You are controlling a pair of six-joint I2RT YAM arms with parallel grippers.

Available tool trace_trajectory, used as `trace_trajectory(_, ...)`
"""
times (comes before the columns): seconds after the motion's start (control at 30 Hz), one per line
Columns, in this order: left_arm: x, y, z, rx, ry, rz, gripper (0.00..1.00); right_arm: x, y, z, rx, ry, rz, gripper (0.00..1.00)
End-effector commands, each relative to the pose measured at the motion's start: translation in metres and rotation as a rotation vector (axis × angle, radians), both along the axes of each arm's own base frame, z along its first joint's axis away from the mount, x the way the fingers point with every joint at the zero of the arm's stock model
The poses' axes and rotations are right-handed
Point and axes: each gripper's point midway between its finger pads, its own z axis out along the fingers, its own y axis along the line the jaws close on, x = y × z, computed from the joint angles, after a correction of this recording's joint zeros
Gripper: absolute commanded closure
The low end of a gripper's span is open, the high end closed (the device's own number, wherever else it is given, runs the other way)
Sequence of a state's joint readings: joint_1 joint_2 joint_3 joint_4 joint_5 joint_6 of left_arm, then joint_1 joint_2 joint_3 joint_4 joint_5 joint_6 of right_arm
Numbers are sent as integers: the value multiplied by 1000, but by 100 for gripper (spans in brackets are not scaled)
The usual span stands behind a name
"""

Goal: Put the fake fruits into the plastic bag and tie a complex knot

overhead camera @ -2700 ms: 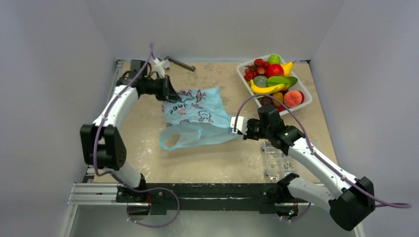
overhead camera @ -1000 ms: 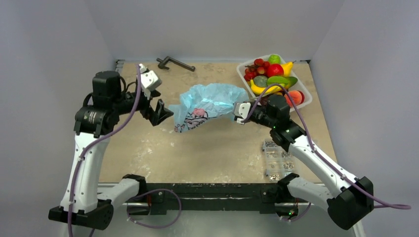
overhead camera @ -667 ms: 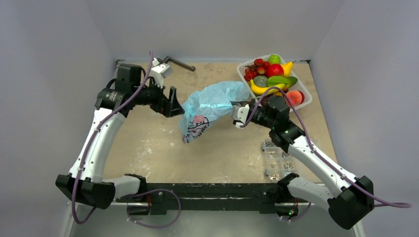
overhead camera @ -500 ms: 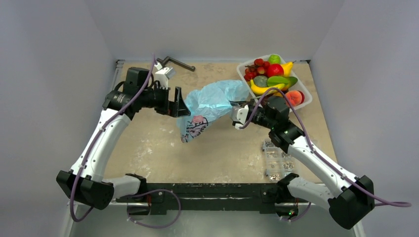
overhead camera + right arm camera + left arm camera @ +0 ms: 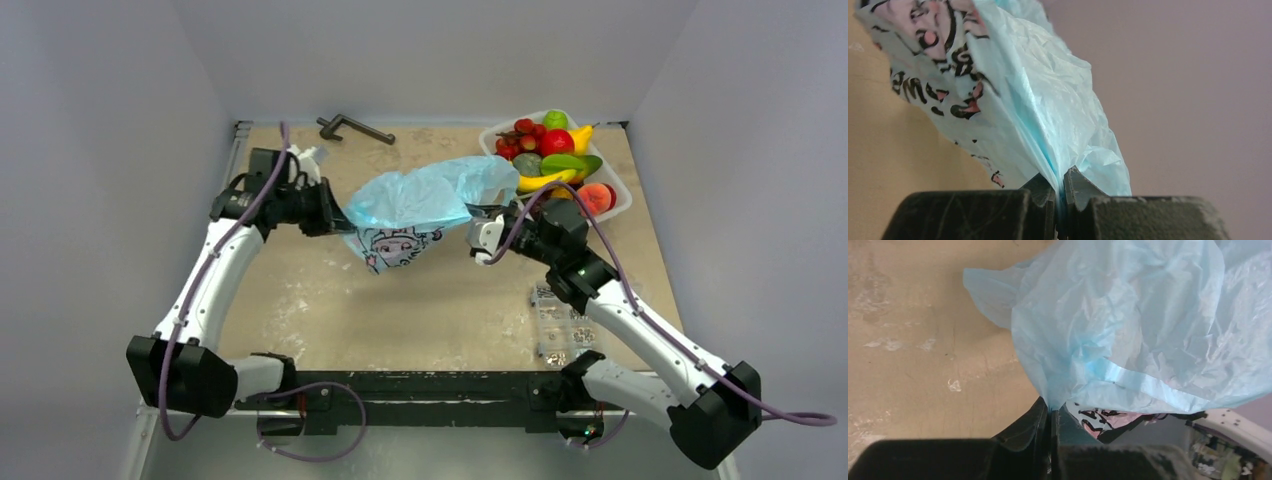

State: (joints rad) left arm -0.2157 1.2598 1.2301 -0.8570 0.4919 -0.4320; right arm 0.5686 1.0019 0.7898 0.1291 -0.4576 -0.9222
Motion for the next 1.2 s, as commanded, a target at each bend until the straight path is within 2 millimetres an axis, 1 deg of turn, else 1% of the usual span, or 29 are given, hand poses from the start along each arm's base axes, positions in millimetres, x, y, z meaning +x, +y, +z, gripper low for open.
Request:
trace_trajectory(0.0, 27, 41, 61, -142, -276, 38, 100, 4, -24, 1, -15, 2, -85, 100)
trace_trajectory(0.03, 30, 55, 75, -152, -351, 58, 100, 7, -31, -7, -32, 35, -99, 100)
trace_trajectory(0.07, 30, 64, 90, -178, -427, 55, 100, 11, -38, -14, -44, 74, -113, 100)
trace_trajectory(0.1, 28, 69, 104, -203, -499, 35, 100, 15, -44, -23, -61, 119, -128, 100)
trace_trajectory(0.13, 24, 70, 116, -218, -555, 3, 100, 20, -48, -31, -72, 162, -142, 100)
trace_trajectory(0.2, 11, 62, 132, -243, -623, -93, 100, 26, -49, -43, -73, 243, -163, 100)
trace_trajectory(0.27, 2, 55, 140, -277, -643, -143, 100, 28, -42, -49, -88, 315, -138, 100)
trace_trajectory(0.3, 0, 53, 140, -298, -637, -144, 100, 27, -37, -52, -97, 370, -115, 100)
trace_trajectory(0.33, 0, 51, 140, -304, -629, -134, 100, 22, -29, -52, -108, 428, -78, 82)
trace_trajectory(0.37, -2, 49, 139, -298, -625, -130, 100, 18, -20, -51, -123, 492, -45, 53)
trace_trajectory(0.4, -2, 48, 137, -284, -623, -120, 100, 13, -13, -46, -123, 551, -22, 25)
trace_trajectory(0.43, -3, 46, 136, -265, -625, -114, 100, 10, -7, -33, -108, 593, -11, 9)
trace_trajectory(0.47, -4, 45, 134, -249, -627, -106, 100, 6, -1, -21, -89, 628, 3, 2)
trace_trajectory(0.5, -3, 44, 132, -233, -631, -95, 100, 2, 5, -4, -69, 647, 27, 1)
trace_trajectory(0.53, -3, 43, 129, -214, -632, -83, 100, -4, 12, 17, -46, 641, 59, 1)
trace_trajectory(0.63, -7, 34, 123, -177, -649, -114, 100, -22, 34, 46, -1, 678, 128, 1)
trace_trajectory(0.7, -13, 24, 122, -171, -674, -173, 100, -28, 54, 57, 39, 687, 164, 1)
trace_trajectory(0.87, -27, 3, 123, -143, -757, -329, 100, -25, 110, 68, 68, 626, 253, 1)
trace_trajectory(0.93, -33, -5, 121, -126, -782, -398, 100, -21, 128, 70, 73, 603, 283, 1)
trace_trajectory(0.97, -37, -9, 120, -116, -793, -433, 100, -18, 137, 67, 72, 600, 294, 1)
trace_trajectory(1.07, -44, -19, 119, -85, -843, -523, 100, -17, 153, 60, 53, 618, 333, 3)
trace_trajectory(1.17, -47, -28, 121, -59, -878, -569, 100, -27, 164, 50, 20, 630, 381, 8)
